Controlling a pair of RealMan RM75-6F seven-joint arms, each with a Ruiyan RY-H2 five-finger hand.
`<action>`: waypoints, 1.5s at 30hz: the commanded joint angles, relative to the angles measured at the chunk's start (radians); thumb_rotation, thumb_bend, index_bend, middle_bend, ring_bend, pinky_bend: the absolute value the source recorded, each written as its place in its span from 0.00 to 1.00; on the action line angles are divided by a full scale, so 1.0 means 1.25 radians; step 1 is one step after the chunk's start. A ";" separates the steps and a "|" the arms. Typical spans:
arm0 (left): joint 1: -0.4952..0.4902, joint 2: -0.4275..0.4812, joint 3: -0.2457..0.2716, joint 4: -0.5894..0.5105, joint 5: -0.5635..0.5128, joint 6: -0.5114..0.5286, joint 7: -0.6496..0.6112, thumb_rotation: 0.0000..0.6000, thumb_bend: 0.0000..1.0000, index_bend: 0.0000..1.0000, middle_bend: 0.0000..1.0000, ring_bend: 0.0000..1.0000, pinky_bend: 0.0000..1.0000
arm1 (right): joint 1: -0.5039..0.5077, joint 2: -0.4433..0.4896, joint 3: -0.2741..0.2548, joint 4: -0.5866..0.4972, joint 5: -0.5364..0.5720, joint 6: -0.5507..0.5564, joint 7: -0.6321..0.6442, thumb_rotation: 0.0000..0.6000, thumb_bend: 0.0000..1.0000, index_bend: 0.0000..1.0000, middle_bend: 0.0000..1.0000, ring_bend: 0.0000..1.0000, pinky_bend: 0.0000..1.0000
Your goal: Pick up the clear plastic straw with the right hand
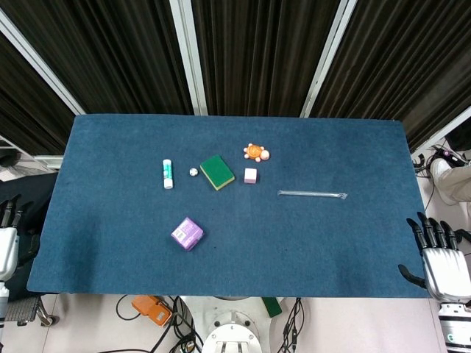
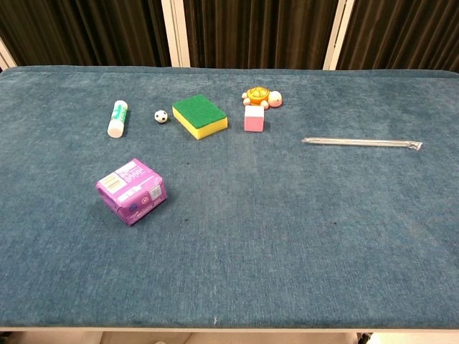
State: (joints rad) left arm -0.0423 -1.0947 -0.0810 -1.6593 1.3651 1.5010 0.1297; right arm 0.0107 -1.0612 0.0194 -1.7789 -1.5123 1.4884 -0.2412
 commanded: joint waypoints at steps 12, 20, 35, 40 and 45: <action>0.000 -0.003 0.002 0.004 0.008 0.004 0.013 1.00 0.42 0.13 0.00 0.00 0.07 | 0.258 -0.046 0.123 0.117 0.142 -0.337 0.010 1.00 0.30 0.26 0.10 0.11 0.08; -0.001 -0.002 0.001 0.004 0.004 0.001 0.012 1.00 0.42 0.13 0.00 0.00 0.07 | 0.400 -0.131 0.164 0.224 0.242 -0.488 -0.047 1.00 0.30 0.37 0.10 0.11 0.08; -0.001 0.001 0.000 0.004 -0.003 -0.002 0.008 1.00 0.42 0.13 0.00 0.00 0.07 | 0.536 -0.284 0.156 0.435 0.338 -0.626 -0.033 1.00 0.30 0.51 0.10 0.11 0.08; -0.001 0.002 -0.002 0.004 -0.006 -0.004 0.006 1.00 0.42 0.13 0.00 0.00 0.07 | 0.554 -0.316 0.142 0.478 0.343 -0.645 -0.025 1.00 0.31 0.53 0.10 0.11 0.08; -0.001 0.003 -0.002 0.002 -0.008 -0.006 0.002 1.00 0.42 0.13 0.00 0.00 0.07 | 0.571 -0.347 0.135 0.529 0.352 -0.663 -0.013 1.00 0.31 0.55 0.10 0.11 0.08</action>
State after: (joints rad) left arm -0.0431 -1.0914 -0.0834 -1.6556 1.3549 1.4944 0.1332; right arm 0.7165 -1.4828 0.1918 -1.1335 -1.0773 0.6676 -0.2644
